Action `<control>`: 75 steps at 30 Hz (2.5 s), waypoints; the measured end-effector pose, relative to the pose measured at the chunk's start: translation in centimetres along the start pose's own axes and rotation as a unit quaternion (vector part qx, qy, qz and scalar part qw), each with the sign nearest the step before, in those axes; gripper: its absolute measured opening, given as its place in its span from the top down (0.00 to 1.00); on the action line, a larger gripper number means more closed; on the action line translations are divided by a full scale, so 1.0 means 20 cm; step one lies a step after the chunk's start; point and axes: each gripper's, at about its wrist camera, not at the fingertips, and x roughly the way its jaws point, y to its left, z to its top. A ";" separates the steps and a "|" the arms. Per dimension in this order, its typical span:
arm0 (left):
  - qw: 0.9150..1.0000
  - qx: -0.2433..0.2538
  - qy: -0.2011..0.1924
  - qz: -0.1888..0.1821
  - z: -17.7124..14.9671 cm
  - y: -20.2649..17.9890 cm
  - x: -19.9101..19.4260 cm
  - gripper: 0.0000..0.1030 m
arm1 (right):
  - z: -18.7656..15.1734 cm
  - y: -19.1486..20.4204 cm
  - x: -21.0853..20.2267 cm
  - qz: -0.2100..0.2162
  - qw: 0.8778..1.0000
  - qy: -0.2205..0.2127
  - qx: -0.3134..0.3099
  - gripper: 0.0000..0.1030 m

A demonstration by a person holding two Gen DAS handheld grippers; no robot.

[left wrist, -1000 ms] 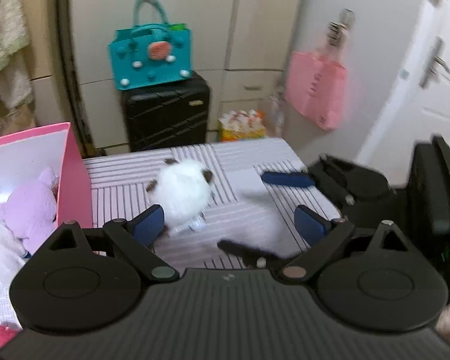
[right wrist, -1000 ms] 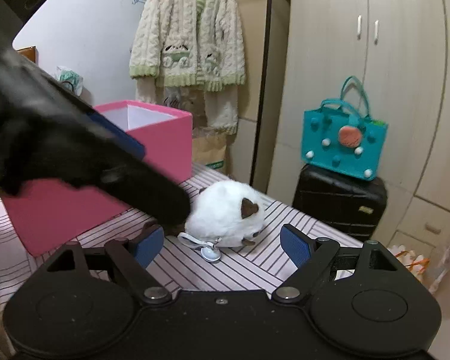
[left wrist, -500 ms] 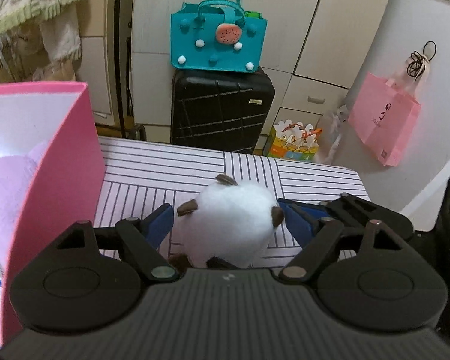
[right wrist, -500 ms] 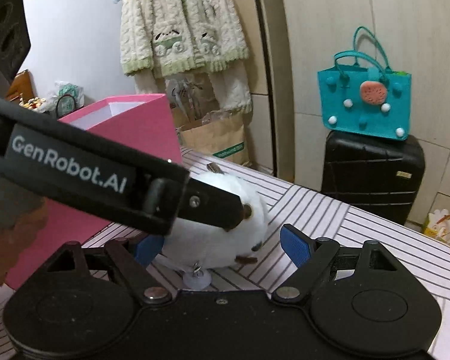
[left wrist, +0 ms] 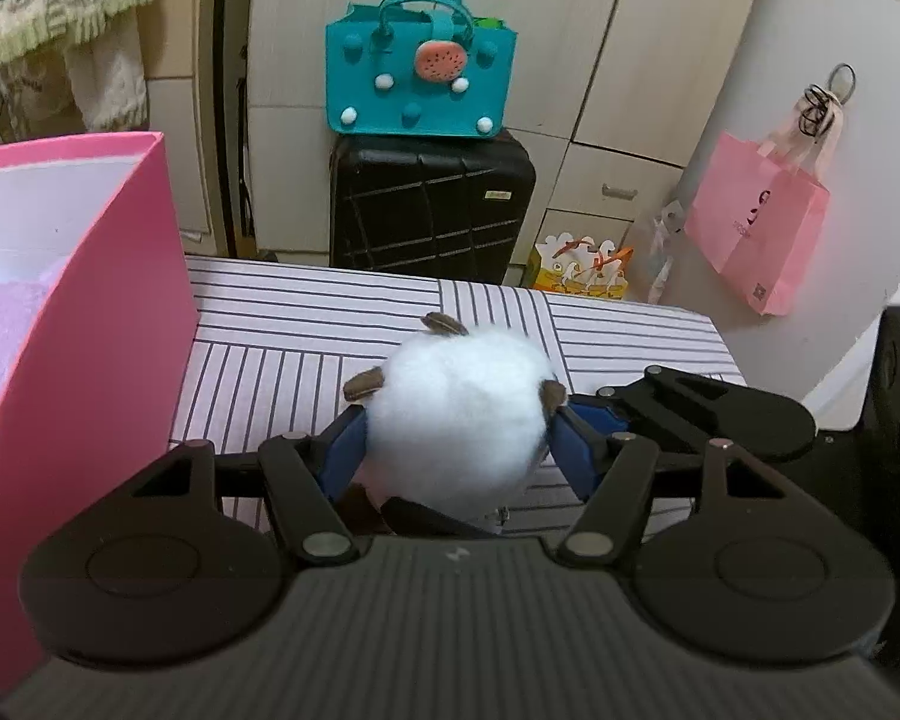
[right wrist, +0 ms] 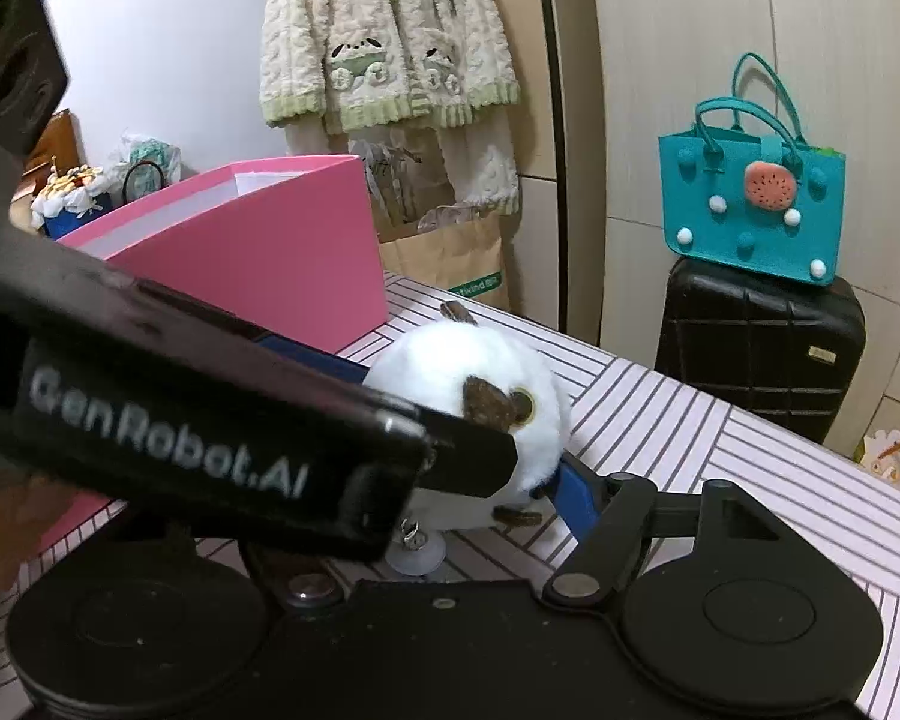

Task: Organize soft objects
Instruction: 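Grasp the white-brown plush toy with the left gripper while the right gripper also grips it, then lift the white-brown plush with both grippers and carry it over the box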

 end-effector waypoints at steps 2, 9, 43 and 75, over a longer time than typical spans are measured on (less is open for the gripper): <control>1.000 0.013 -0.002 -0.001 -0.01 -0.02 -0.01 0.40 | 0.00 0.01 -0.01 -0.006 1.000 0.000 0.002 0.27; 0.999 0.000 0.014 -0.033 -0.02 -0.02 -0.09 0.47 | 0.01 0.04 -0.11 -0.020 0.997 0.032 0.061 0.29; 0.987 0.074 0.053 -0.133 -0.17 0.15 -0.90 0.48 | 0.13 0.73 -0.66 -0.008 0.997 0.035 0.066 0.31; 0.998 -0.019 0.043 -0.048 0.12 1.07 -0.94 0.48 | 0.68 1.07 0.16 0.109 0.992 0.058 -0.031 0.35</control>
